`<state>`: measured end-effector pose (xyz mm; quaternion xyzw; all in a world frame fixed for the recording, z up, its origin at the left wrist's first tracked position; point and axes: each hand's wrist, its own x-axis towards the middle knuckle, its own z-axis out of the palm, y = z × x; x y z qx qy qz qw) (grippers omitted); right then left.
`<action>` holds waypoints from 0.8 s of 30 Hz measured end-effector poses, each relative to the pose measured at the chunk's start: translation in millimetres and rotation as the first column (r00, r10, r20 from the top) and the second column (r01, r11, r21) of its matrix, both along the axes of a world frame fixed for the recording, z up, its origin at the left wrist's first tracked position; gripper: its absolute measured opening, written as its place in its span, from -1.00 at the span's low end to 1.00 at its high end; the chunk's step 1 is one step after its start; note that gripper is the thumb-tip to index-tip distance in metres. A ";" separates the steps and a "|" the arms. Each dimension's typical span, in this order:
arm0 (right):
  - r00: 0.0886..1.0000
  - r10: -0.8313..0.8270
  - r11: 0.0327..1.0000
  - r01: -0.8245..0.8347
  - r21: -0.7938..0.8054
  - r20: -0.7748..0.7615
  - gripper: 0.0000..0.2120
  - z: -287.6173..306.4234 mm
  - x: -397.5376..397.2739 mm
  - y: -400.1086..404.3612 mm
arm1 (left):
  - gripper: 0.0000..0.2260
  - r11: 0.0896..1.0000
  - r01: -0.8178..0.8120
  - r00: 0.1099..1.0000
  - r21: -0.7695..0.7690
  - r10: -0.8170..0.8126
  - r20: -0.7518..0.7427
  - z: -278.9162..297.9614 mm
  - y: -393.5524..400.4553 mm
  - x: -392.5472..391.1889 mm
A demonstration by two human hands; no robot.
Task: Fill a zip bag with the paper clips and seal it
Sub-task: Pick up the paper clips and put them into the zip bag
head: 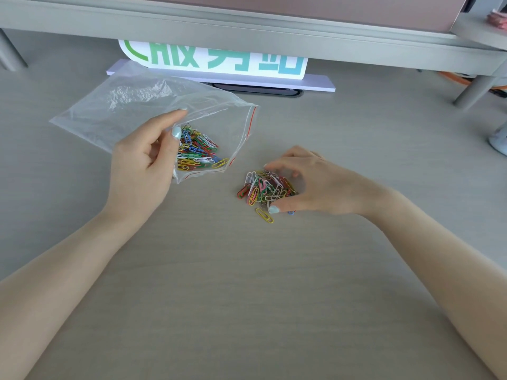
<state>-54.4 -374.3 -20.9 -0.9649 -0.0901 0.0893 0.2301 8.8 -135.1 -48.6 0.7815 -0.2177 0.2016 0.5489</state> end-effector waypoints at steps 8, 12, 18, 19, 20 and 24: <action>0.999 0.028 0.995 -0.030 0.090 0.029 -0.76 -1.1 0.2 5.0 | -0.71 1.000 0.003 1.000 -0.006 -0.003 0.005 -1.7 0.4 1.0; 0.999 0.004 0.997 -0.007 0.081 0.048 -0.78 -2.3 2.0 5.0 | -0.71 1.000 -0.004 1.000 -0.006 0.004 -0.002 -0.9 -0.2 1.4; 0.995 -0.025 0.996 0.017 0.086 0.092 -0.81 -3.2 2.5 4.8 | -0.71 1.000 -0.014 1.000 0.015 0.014 0.005 -0.9 -0.4 1.7; 0.994 -0.032 0.996 0.023 0.082 0.107 -0.82 -2.9 2.6 5.3 | -0.71 1.000 -0.015 1.000 0.017 0.015 0.005 -1.2 -0.1 2.1; 0.992 -0.035 0.997 0.026 0.075 0.121 -0.82 -2.8 2.6 5.6 | -0.71 1.000 -0.015 1.000 0.017 0.015 0.005 -1.5 0.1 2.4; 0.987 -0.028 0.998 0.021 0.051 0.156 -0.83 -2.0 1.7 7.6 | -0.71 1.000 -0.006 1.000 0.009 0.006 0.003 -2.0 1.0 2.8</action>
